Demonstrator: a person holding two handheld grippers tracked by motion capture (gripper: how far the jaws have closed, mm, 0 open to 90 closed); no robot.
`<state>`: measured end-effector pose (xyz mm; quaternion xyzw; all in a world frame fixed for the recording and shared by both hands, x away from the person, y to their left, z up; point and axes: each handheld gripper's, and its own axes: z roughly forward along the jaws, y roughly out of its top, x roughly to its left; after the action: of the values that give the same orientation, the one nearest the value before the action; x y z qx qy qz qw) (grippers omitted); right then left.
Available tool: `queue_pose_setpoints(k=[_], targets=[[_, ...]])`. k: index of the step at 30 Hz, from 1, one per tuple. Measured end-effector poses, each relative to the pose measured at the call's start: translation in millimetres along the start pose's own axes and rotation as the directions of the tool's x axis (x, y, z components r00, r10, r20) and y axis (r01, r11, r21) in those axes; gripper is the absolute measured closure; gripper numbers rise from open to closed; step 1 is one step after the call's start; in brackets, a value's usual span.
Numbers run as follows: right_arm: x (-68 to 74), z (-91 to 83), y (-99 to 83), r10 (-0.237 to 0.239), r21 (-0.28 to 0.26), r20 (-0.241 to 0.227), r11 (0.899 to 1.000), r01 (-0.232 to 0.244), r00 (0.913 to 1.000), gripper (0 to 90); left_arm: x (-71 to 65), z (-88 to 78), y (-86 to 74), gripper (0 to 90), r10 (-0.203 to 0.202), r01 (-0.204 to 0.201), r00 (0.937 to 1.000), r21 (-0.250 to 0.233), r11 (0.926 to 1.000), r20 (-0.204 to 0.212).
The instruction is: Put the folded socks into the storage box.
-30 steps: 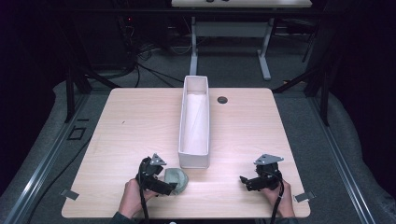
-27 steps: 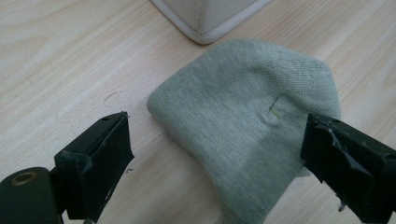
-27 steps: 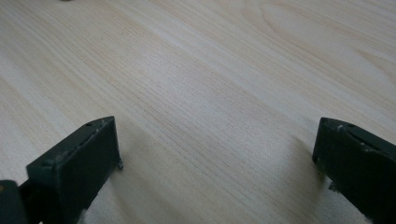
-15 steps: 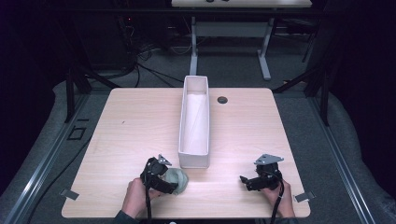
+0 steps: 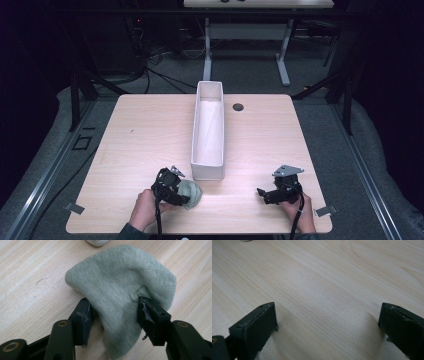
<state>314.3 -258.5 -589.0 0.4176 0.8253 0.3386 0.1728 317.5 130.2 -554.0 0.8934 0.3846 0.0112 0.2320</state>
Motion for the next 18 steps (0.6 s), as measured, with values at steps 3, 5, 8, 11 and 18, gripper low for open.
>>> queue_pose_setpoints(k=[3, 5, 8, 11, 18], targets=[[0.0, -0.1, 0.0, 0.001, -0.001, 0.000, 1.000, -0.001, 1.0000, 1.5, -0.5, -0.5, 0.2, 51.6, 0.009, -0.009, 0.9999, 0.002, 1.0000, 0.011], [-0.2, 0.0, 0.0, -0.002, -0.001, 0.001, 1.000, 0.002, 1.0000, 1.5, -0.7, -0.7, -0.2, 55.5, 0.017, -0.017, 0.9996, -0.002, 0.9999, 0.022], [0.0, 0.0, 0.0, 0.001, -0.001, 0.000, 1.000, -0.001, 1.0000, 1.5, -1.5, -1.6, -1.7, 61.8, 0.038, -0.038, 0.9988, -0.008, 0.9992, 0.031], [0.0, -0.1, 0.0, 0.001, -0.001, -0.001, 1.000, -0.001, 1.0000, 1.5, -1.7, -2.3, -3.0, 66.1, 0.055, -0.054, 0.9977, -0.013, 0.9984, 0.041], [0.0, -0.1, 0.0, 0.001, -0.001, -0.002, 1.000, -0.001, 1.0000, 1.5, -4.7, -5.2, -6.0, 76.9, 0.074, -0.073, 0.9971, -0.046, 0.9963, 0.020]])
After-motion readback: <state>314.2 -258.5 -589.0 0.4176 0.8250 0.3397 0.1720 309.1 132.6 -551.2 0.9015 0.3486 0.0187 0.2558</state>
